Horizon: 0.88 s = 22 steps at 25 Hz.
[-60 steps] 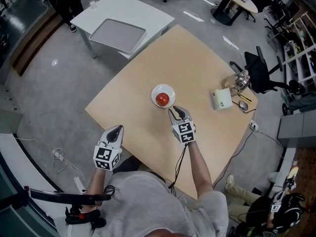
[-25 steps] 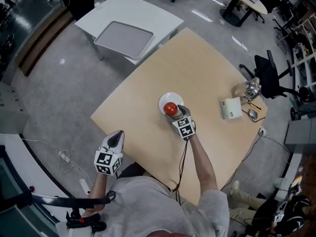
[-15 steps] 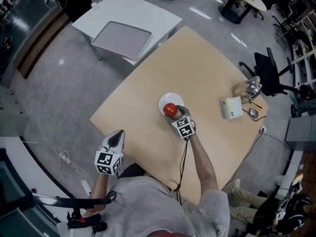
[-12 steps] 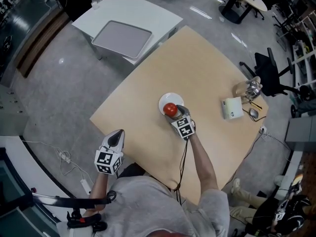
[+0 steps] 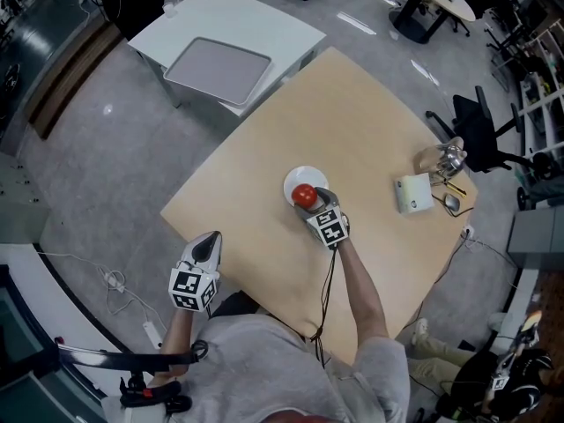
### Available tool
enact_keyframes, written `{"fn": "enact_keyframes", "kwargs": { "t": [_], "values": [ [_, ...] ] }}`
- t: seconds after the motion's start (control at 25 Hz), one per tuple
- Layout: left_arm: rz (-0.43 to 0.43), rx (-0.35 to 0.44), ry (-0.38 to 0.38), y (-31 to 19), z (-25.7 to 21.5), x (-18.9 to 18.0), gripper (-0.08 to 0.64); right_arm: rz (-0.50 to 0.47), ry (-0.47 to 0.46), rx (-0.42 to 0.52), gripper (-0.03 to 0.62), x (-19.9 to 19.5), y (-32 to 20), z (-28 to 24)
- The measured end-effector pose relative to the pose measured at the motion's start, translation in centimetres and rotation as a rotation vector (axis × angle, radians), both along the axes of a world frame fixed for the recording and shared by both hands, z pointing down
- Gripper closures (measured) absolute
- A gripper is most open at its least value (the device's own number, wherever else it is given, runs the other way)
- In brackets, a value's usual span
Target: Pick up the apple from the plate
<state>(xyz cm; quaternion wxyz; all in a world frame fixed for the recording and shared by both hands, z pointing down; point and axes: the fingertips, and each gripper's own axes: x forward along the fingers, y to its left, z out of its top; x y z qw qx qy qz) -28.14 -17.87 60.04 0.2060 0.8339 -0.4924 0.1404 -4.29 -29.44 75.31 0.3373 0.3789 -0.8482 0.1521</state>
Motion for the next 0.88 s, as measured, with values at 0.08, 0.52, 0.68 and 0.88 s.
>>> {"fn": "enact_keyframes", "kwargs": {
  "t": [0.08,0.52,0.68,0.88],
  "values": [
    [0.001,0.0,0.002,0.0,0.0,0.0,0.541,0.01,-0.001,0.013,0.253,0.2,-0.1,-0.3],
    [0.035,0.002,0.014,0.0,0.2,1.2,0.541,0.056,-0.036,0.08,0.255,1.4,0.5,-3.3],
    [0.061,0.009,0.009,0.2,0.2,1.9,0.541,0.061,-0.046,0.107,0.255,1.8,1.6,-4.7],
    [0.081,0.016,0.015,-0.2,0.0,2.3,0.541,0.089,-0.064,0.139,0.255,2.5,2.8,-6.8]
  ]
}}
